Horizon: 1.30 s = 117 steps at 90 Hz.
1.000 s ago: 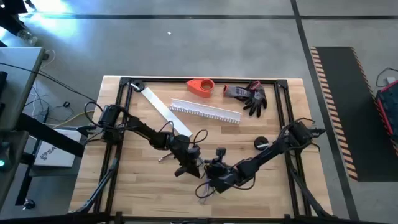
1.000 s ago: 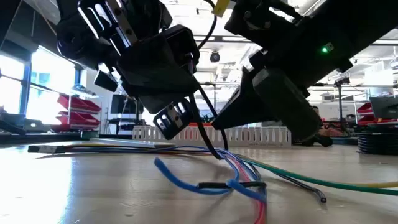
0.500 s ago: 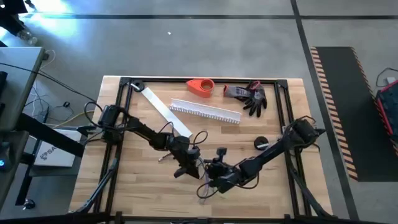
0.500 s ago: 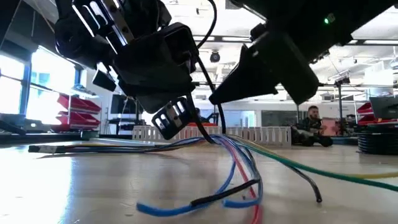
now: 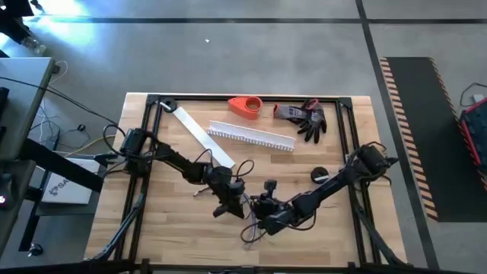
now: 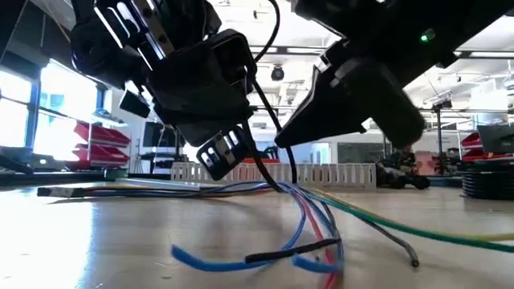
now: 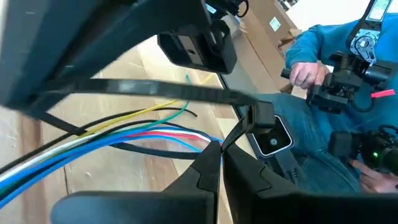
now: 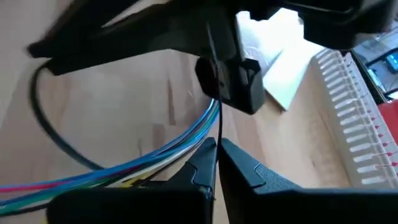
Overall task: Ziptie cables
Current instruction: Wrap the cable wires with the black zip tie
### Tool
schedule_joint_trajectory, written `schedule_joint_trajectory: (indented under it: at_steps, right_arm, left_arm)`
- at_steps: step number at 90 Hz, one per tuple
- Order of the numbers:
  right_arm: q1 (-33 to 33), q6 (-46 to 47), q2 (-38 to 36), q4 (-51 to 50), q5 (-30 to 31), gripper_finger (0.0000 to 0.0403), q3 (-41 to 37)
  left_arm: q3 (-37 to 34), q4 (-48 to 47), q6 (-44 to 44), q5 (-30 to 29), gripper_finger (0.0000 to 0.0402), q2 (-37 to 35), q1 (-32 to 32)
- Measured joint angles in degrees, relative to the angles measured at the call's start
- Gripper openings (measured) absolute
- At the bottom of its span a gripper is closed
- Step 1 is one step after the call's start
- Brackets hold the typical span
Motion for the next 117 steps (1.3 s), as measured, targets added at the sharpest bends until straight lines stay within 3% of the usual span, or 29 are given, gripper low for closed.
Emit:
schedule_joint_trajectory:
  at_steps: [77, 117]
  right_arm:
    - [-0.5, 1.9, 0.0, -1.6, 1.3, 0.0, 0.0]
    - [-0.2, -3.5, 0.1, -0.8, 1.1, 0.0, 0.0]
  left_arm:
    - [0.0, 0.2, 0.0, 0.0, 0.0, 0.0, 0.0]
    - [0.0, 0.2, 0.0, 0.0, 0.0, 0.0, 0.0]
